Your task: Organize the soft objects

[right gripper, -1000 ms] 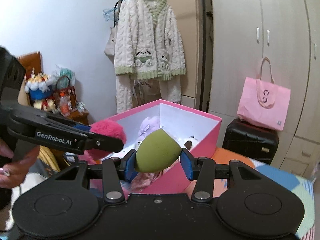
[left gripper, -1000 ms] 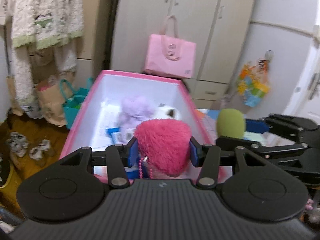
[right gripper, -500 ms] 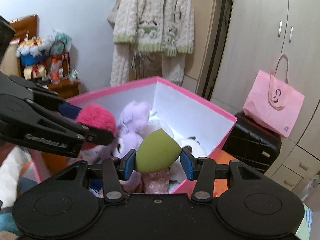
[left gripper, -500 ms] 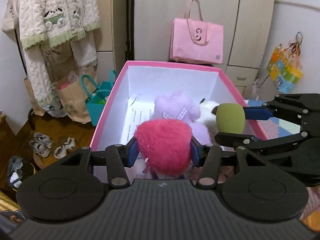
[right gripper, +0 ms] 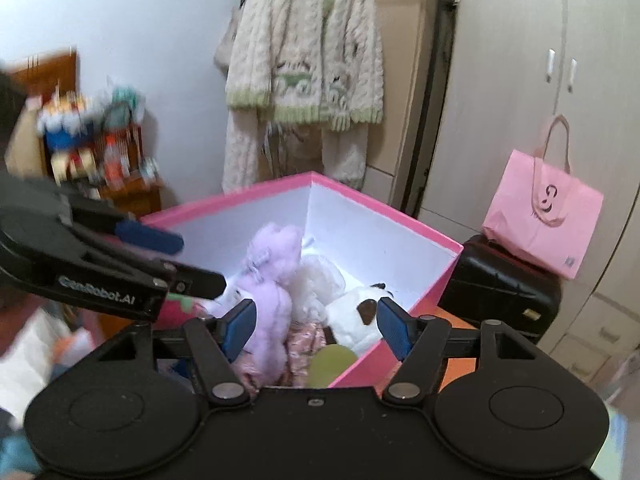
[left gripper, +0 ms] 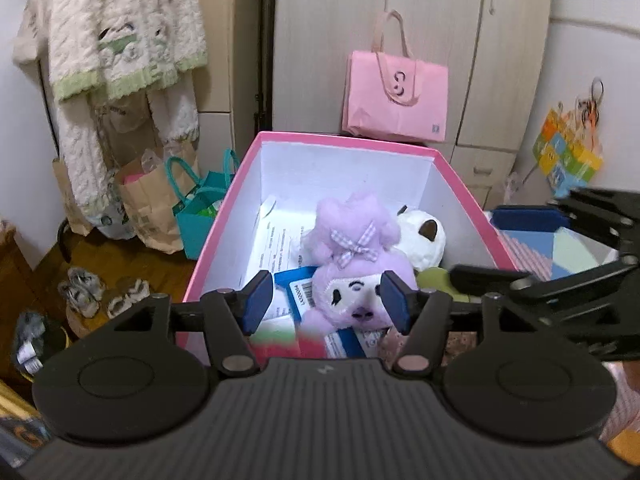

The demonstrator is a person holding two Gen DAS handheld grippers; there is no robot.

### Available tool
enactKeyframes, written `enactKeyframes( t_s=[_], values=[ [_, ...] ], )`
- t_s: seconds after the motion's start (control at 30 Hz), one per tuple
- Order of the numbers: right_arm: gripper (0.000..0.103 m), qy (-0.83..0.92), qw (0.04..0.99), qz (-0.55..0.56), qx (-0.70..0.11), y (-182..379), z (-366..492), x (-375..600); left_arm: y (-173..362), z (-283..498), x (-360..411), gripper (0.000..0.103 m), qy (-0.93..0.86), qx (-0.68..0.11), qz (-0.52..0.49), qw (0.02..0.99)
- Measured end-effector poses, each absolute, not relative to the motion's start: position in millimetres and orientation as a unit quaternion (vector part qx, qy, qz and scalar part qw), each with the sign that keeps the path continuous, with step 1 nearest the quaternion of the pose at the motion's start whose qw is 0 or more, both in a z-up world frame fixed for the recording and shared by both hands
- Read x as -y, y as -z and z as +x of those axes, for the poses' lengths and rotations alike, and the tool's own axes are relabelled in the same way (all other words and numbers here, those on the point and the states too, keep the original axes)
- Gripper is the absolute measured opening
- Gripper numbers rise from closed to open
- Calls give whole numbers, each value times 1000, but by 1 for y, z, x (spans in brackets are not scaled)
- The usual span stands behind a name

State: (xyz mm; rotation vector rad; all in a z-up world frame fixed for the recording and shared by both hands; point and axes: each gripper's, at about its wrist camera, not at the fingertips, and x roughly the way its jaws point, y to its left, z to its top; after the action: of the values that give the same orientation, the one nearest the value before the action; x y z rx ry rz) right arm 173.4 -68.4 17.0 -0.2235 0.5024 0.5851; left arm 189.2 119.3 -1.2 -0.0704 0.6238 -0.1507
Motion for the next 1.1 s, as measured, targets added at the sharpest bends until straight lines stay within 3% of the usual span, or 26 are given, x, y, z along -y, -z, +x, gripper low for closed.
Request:
enactKeyframes(
  t_s=[0.23, 0.67, 0.8, 0.97, 1.1],
  values=[
    [73, -292, 924, -52, -241, -25, 149, 92, -11, 169, -130, 59, 74, -292, -62, 951],
    [80, -282, 933, -60, -217, -37, 96, 101, -33, 125, -109, 61, 125, -264, -43, 955],
    [89, -270, 937, -46, -215, -41, 88, 111, -40, 114, -103, 73, 130, -259, -42, 956],
    [93, -251, 943, -29, -218, -42, 83, 125, -43, 112, -94, 76, 126, -269, -28, 954],
    [103, -227, 948, -26, -222, -43, 80, 133, -44, 104, -89, 96, 136, -265, -30, 954]
  ],
)
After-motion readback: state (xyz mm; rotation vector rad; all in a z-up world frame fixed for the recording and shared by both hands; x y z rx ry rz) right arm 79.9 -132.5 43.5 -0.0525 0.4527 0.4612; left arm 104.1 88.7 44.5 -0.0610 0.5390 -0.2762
